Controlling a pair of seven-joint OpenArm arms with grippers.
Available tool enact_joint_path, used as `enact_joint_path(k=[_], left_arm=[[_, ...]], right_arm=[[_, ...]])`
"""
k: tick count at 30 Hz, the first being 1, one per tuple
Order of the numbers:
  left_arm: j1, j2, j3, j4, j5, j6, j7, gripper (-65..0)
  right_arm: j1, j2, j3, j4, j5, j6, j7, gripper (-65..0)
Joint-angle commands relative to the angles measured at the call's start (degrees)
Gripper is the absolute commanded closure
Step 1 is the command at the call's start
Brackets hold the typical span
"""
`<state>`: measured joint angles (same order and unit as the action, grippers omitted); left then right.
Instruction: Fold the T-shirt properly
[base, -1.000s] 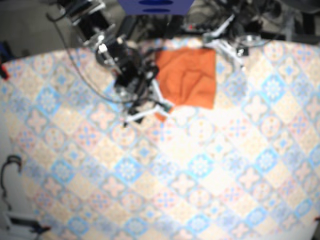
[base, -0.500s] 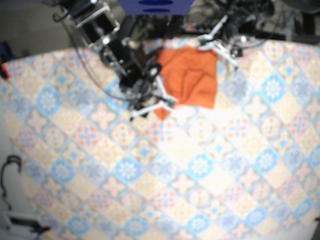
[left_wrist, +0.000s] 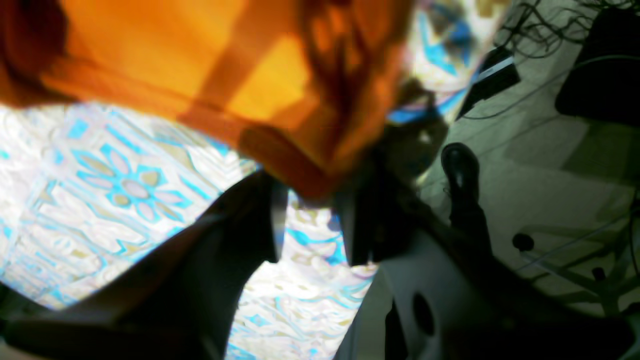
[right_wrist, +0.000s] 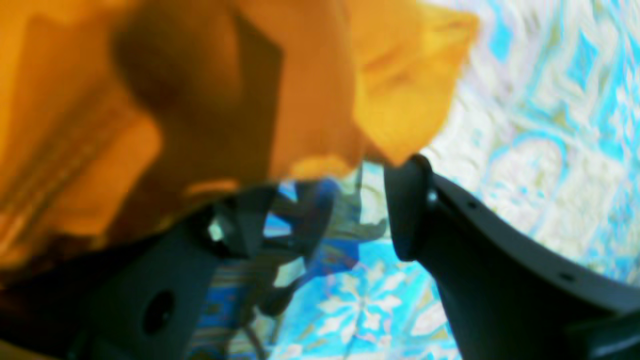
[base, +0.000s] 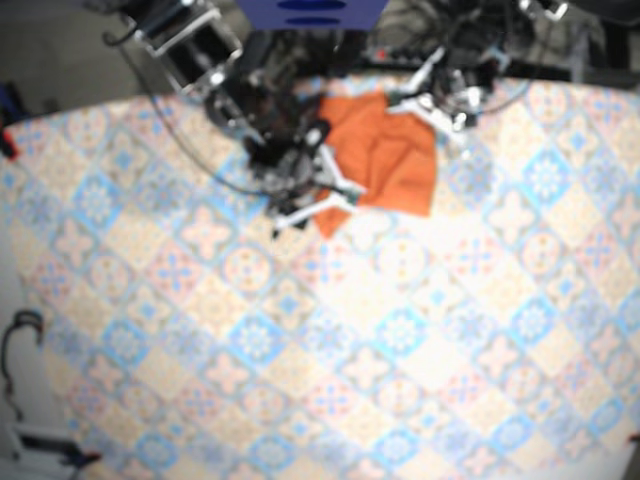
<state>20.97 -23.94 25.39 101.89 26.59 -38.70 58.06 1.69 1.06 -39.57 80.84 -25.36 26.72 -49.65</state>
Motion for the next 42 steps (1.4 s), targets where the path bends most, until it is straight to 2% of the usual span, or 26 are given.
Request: enact_joint_path(k=[1, 14, 18, 23, 27, 34, 42], left_arm=[[-0.88, 1.04, -0.02, -1.18, 0.8, 3.05, -3.95, -16.9], [-3.78, 1.83, -0.64, -0.74, 1.32, 3.14, -3.95, -16.9], [-4.93, 1.57, -0.64, -0.74, 0.88, 3.14, -1.84, -16.9], [-6.07, 1.48, -0.64, -0.74, 0.88, 3.14, -1.76, -16.9], [-5.72, 1.48, -0.02, 0.84, 0.88, 2.79, -1.4, -16.9], [-3.43, 1.39, 4.37, 5.06, 1.06, 1.12, 2.64, -16.9], [-1.85, 1.39, 5.43, 5.23, 1.32, 1.12, 2.73, -16.9]], right_arm=[[0.72, -0.49, -0.38, 0.96, 0.35, 0.22, 0.46, -36.6], [0.55, -0.49, -0.82, 1.14, 0.27, 0.22, 0.37, -36.6], [0.55, -0.4, -0.82, 1.14, 0.27, 0.22, -0.42, -36.6], [0.55, -0.4, -0.82, 1.14, 0.27, 0.22, -0.51, -36.6], [0.55, -0.4, -0.82, 1.14, 0.27, 0.22, -0.51, -36.6], [0.9, -0.49, -0.82, 0.7, 0.27, 0.22, -0.51, -36.6], [0.9, -0.49, -0.82, 0.7, 0.27, 0.22, -0.51, -36.6]])
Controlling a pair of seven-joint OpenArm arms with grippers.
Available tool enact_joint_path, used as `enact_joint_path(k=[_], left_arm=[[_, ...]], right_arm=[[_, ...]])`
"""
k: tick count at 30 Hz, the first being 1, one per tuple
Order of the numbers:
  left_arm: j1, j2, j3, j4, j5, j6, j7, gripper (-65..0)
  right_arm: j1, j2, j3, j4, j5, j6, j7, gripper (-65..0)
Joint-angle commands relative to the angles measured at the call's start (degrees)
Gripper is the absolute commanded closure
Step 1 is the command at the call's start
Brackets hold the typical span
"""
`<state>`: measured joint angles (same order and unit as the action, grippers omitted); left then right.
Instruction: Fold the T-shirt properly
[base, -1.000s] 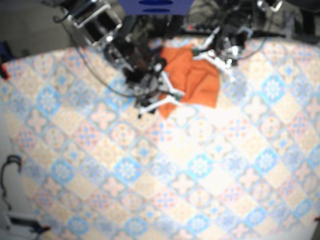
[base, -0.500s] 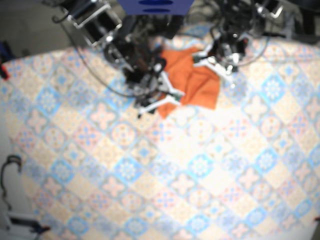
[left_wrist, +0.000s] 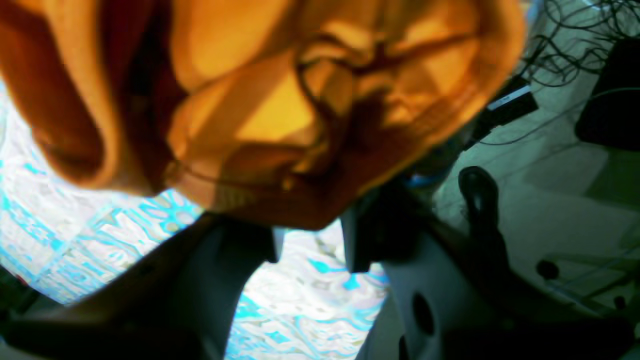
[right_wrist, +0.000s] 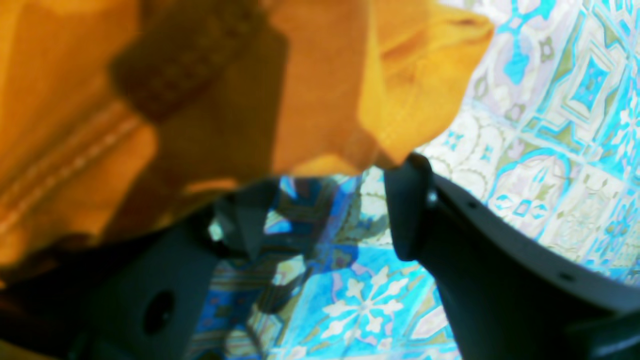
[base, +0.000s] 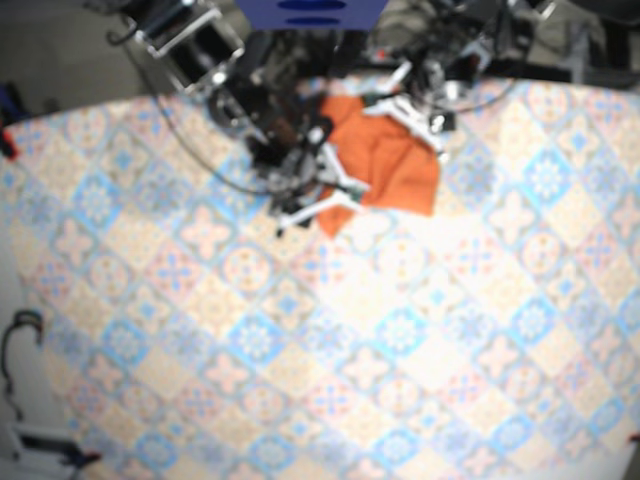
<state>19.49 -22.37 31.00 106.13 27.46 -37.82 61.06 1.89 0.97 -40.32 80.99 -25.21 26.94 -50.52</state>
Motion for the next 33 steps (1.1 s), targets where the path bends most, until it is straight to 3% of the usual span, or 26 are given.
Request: enact_joint_path(k=[1, 22, 33], left_arm=[[-0.45, -0.18, -0.28, 0.99, 0.45, 0.24, -0.18, -16.9], [-4.85, -4.66, -2.65, -3.84, 0.1, 0.5, -0.53, -17.0], [-10.65, -4.75, -2.65, -6.21, 0.01, 0.59, -0.53, -17.0]], right_arm=[[0.61, -0.4, -0.08, 0.55, 0.11, 0.01, 0.37, -36.6], [0.35, -0.14, -3.33, 4.59, 0.03, 0.01, -3.15, -36.6], [0.26, 1.44, -3.6, 8.28, 0.11, 0.01, -5.79, -36.6]])
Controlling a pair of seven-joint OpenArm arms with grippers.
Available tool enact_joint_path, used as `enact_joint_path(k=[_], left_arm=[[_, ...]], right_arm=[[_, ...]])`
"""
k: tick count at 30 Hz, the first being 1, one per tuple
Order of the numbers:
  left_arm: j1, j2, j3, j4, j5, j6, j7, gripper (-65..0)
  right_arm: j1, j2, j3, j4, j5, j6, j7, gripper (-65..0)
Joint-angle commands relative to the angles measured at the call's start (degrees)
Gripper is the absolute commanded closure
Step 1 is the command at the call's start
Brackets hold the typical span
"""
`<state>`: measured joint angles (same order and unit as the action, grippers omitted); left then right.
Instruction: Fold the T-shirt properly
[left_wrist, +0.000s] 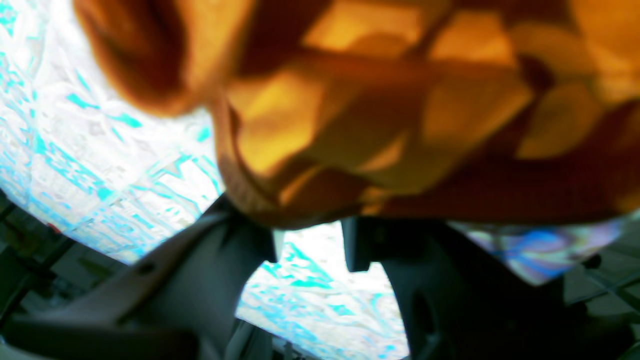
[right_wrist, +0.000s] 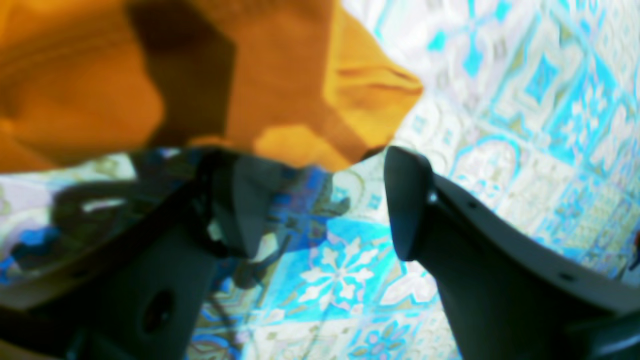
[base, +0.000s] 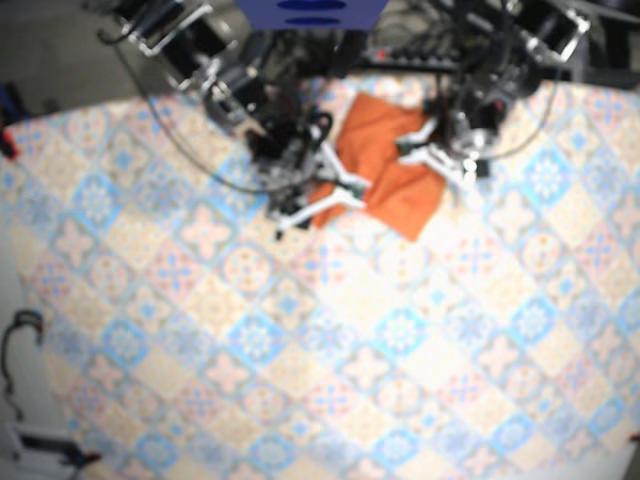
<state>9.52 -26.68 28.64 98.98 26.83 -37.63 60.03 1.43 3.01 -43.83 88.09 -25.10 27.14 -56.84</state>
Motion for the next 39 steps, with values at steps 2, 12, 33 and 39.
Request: enact_joint_path(k=[2, 12, 33, 39], left_arm=[[-1.56, -0.44, -0.29, 0.93, 0.64, 0.4, 0.76, -17.0], [-6.4, -0.36, -0.29, -4.61, 0.56, 0.4, -0.03, -17.0], [-15.01, 0.43, -0.29, -10.67, -2.7, 1.8, -0.82, -17.0], [-10.88, -2.03, -4.25, -3.55, -2.7, 1.71, -0.29, -16.9]], right_arm=[[0.72, -0.59, -0.25, 1.27, 0.0, -0.19, 0.44, -36.6], [0.19, -0.59, -3.42, 1.27, 0.0, -0.19, 0.44, -36.6], [-0.77, -0.5, -9.84, 1.18, 0.0, -0.19, -2.63, -36.6], [-0.51, 0.38, -9.66, 1.18, 0.0, -0.19, -2.63, -36.6]])
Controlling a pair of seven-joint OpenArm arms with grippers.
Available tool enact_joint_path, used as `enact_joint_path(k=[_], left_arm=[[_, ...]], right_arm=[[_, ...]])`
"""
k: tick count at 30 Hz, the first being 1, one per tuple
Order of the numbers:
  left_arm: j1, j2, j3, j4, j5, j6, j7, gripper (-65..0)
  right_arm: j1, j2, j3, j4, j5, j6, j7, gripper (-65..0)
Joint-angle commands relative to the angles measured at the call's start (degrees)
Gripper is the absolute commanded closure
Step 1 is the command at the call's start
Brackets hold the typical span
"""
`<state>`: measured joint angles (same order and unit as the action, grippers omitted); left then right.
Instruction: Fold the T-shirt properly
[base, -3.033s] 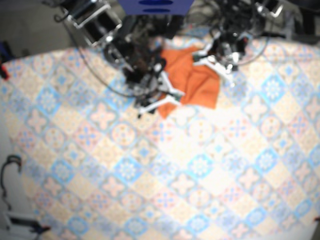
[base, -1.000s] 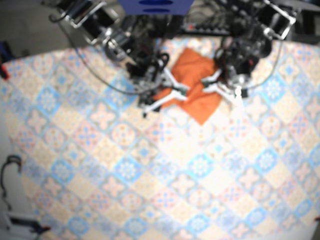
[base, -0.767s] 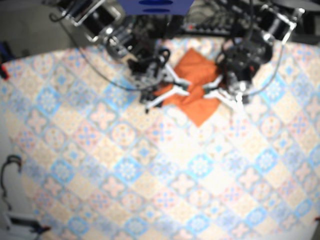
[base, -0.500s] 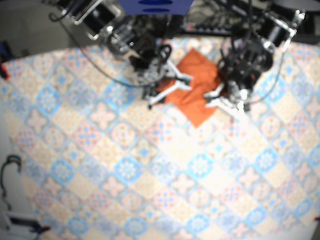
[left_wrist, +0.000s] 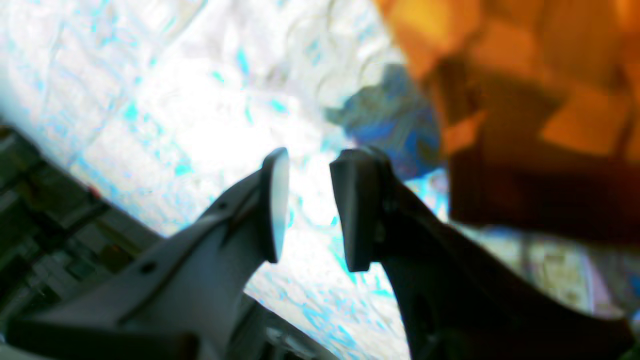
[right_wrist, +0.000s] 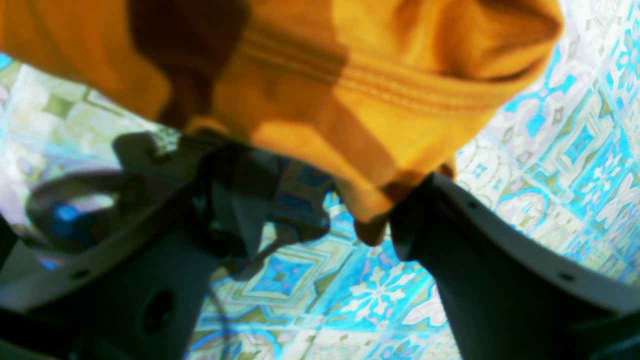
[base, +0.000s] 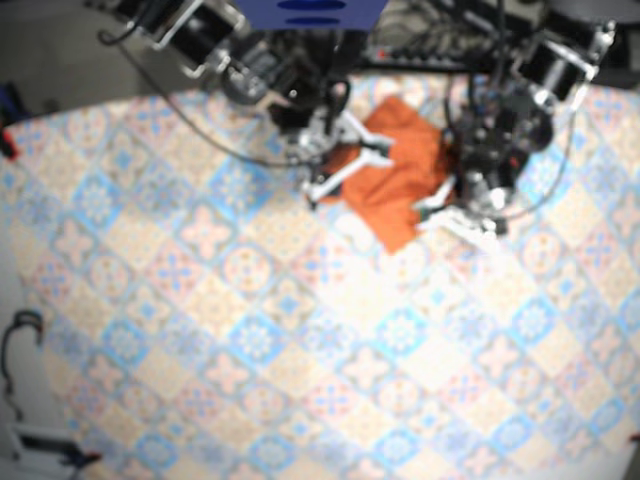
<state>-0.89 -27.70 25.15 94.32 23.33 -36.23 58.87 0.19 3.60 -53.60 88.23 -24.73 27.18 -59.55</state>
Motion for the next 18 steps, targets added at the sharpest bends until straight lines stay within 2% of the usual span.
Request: enact_joint_path(k=[1, 4, 7, 11, 18], left_arm=[[0.67, -1.09, -2.16, 2.78, 0.8, 0.32, 0.86, -17.0], [5.24, -2.93, -6.2, 7.43, 0.8, 0.23, 0.86, -17.0], [10.16, -4.16, -6.99, 10.42, 0.8, 0.23, 0.86, -16.9], [14.2, -3.72, -6.9, 10.86, 0.8, 0.23, 0.86, -16.9], [15.52, 2.08, -5.41, 9.37, 0.71, 0.23, 0.69, -17.0]], right_arm=[[0.74, -0.12, 0.2, 1.05, -0.37, -0.23, 0.08, -36.6], [1.44, -0.04, 0.2, 0.79, -0.37, -0.23, 0.08, -36.6], [1.62, -0.04, 0.2, 0.52, -0.28, -0.23, 0.08, -36.6], [2.58, -0.04, 0.2, 0.43, -0.28, -0.23, 0.08, -36.6], [3.2, -0.21, 1.87, 0.43, -0.28, -0.23, 0.08, -36.6]])
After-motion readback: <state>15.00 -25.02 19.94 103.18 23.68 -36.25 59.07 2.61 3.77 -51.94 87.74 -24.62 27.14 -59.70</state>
